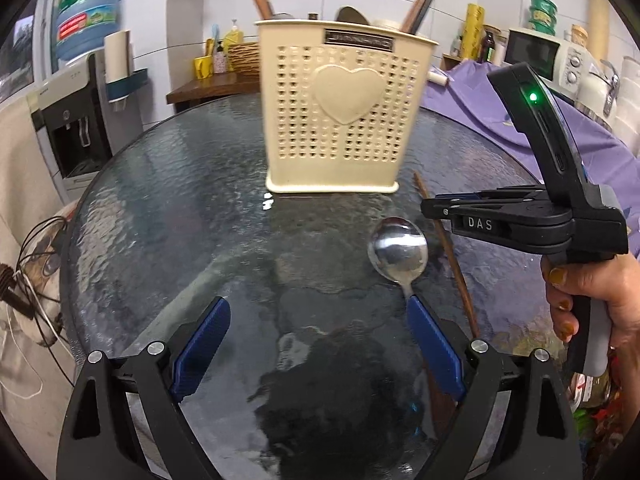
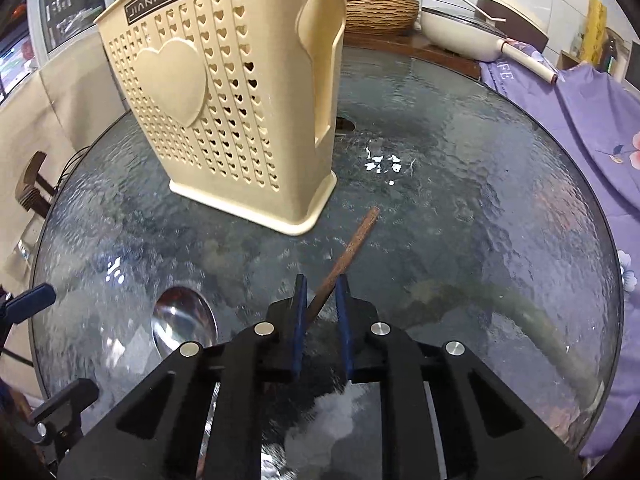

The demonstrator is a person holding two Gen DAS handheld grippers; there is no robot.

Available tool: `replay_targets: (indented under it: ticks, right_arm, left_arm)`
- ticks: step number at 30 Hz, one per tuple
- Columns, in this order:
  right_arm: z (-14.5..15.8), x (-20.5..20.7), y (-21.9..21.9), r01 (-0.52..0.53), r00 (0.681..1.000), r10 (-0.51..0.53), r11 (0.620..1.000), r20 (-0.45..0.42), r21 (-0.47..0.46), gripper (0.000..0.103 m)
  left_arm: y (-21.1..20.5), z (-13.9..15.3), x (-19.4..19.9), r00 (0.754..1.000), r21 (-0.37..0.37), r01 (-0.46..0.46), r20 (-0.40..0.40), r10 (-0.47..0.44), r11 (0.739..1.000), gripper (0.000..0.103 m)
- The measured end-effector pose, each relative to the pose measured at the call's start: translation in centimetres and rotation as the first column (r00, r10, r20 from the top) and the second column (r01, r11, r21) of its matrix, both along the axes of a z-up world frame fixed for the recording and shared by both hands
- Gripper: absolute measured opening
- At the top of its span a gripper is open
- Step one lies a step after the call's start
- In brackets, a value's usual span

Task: Organize utensils
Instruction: 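Grasp the wooden-handled silver spoon with the left tool while the right tool grasps a brown chopstick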

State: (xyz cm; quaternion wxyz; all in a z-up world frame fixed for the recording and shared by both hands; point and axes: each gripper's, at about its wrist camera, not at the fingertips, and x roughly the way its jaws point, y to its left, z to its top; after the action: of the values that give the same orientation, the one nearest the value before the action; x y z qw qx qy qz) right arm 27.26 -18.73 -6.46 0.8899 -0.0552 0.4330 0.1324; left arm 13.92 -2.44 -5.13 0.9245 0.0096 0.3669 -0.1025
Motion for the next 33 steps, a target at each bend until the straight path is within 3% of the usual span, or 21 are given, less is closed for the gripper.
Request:
replay_targets:
  ticks: [8, 13, 17, 21, 23, 27, 33]
  right_arm:
    - [0.0, -1.0, -2.8, -0.020, 1.000, 0.020, 1.000, -0.013, -0.011, 0.014]
    - [0.0, -1.5, -3.8, -0.026, 1.000, 0.026, 1.000, -0.013, -0.013, 0.014]
    - [0.1, -1.5, -4.6, -0.001, 0.999, 0.003, 0.999, -0.033, 0.044, 0.015]
    - [0.3, -1.4, -5.5, 0.045, 0.998, -0.041, 0.995, -0.038, 0.090, 0.016]
    - [0.4, -1.4, -5.7, 0.065, 0.997, -0.061, 0.993, -0.038, 0.101, 0.022]
    - [0.8, -1.6, -5.5, 0.059, 0.998, -0.057, 0.994, -0.023, 0.093, 0.030]
    - [0.8, -1.5, -5.1, 0.072, 0.997, -0.071, 0.995, -0.017, 0.073, 0.032]
  left_arm:
    - [-2.7, -0.4, 1.2, 0.996, 0.018, 0.078, -0.032, -0.078, 0.997, 0.087]
    - [-4.8, -0.8, 2.2, 0.994, 0.070, 0.106, -0.040, -0.104, 0.992, 0.087]
    - [-6.1, -1.0, 2.6, 0.995, 0.127, 0.099, -0.028, -0.096, 0.987, 0.087]
    - [-6.7, -1.2, 3.4, 0.996, 0.141, 0.084, -0.044, -0.079, 0.987, 0.080]
    - [-6.9, -1.2, 3.7, 0.996, 0.143, 0.077, -0.050, -0.070, 0.987, 0.079]
    - [-7.1, -1.3, 4.5, 0.995, 0.143, 0.066, -0.077, -0.056, 0.987, 0.057]
    - [-7.8, -1.2, 4.6, 0.996, 0.145, 0.056, -0.074, -0.046, 0.988, 0.046]
